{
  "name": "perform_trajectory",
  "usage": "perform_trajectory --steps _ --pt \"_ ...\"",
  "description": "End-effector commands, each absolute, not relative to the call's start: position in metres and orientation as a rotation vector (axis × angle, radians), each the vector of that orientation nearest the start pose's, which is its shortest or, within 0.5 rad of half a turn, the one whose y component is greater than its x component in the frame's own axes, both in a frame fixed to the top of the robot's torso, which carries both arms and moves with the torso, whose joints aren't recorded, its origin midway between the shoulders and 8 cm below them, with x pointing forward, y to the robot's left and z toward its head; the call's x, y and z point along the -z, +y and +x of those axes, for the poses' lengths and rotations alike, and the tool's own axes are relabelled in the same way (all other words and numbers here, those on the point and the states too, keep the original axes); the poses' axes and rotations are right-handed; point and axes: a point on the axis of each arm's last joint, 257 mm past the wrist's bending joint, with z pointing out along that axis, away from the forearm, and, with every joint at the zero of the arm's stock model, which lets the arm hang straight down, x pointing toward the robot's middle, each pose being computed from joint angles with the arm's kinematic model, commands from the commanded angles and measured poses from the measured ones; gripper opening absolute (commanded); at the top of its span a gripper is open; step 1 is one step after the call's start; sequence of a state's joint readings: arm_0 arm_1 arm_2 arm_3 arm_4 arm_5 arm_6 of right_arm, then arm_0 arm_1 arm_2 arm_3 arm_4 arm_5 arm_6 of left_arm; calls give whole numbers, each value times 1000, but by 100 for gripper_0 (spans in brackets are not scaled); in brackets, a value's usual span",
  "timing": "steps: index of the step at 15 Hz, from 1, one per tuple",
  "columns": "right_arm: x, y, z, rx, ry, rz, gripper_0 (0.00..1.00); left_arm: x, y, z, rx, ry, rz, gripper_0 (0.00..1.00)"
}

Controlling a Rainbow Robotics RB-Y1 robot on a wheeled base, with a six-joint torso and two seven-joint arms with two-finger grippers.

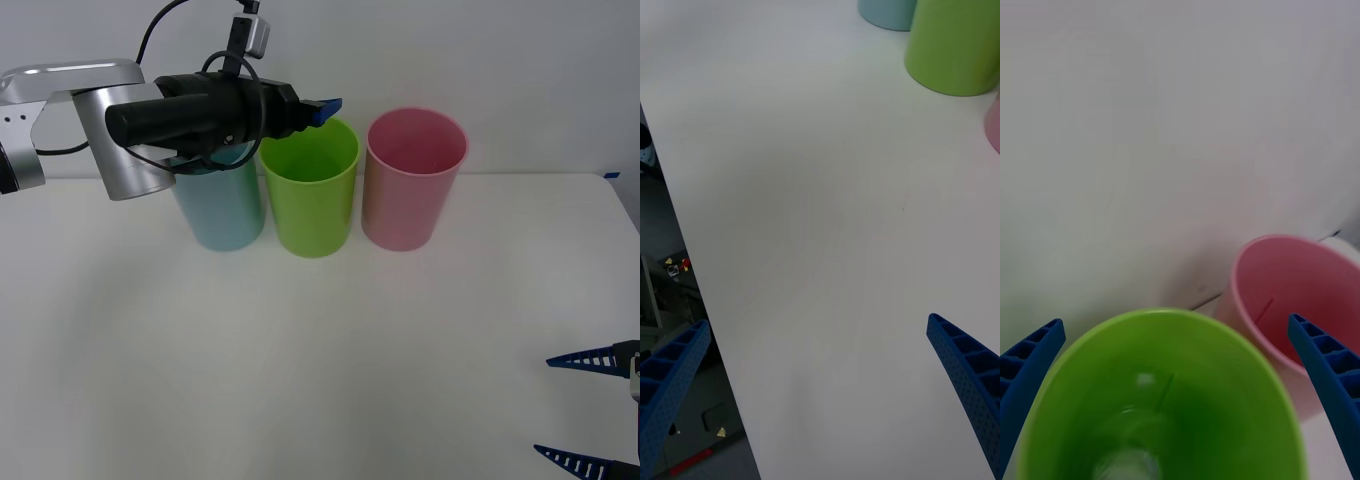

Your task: Put cans in the blue bin and PET bottles in the pink bin and trash in the green bin.

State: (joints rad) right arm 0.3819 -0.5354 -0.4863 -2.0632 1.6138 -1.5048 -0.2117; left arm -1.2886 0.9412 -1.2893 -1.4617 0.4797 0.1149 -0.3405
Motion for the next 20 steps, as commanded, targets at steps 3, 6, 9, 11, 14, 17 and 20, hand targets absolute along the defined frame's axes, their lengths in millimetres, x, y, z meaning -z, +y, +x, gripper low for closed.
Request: perform_trajectory --steps 3,6,9,11,14,17,20 --pt "243 -279 277 -401 1846 -1306 100 -35 23 612 824 1517 612 100" --pt "243 -279 277 -401 1846 -1306 100 -56 33 603 893 1388 625 100" --pt "243 -279 277 -401 1846 -1306 100 -86 62 595 901 1260 617 100" --pt "243 -279 277 -401 1846 -1306 100 -90 84 591 881 1200 606 100" --pt "243 -279 277 -401 1846 -1306 100 -78 125 585 819 1168 607 100" --pt "243 -279 277 -401 1846 -1306 100 -65 164 575 764 1141 615 100" --pt "243 -279 277 -401 1846 -1306 100 -58 192 553 737 1139 606 100"
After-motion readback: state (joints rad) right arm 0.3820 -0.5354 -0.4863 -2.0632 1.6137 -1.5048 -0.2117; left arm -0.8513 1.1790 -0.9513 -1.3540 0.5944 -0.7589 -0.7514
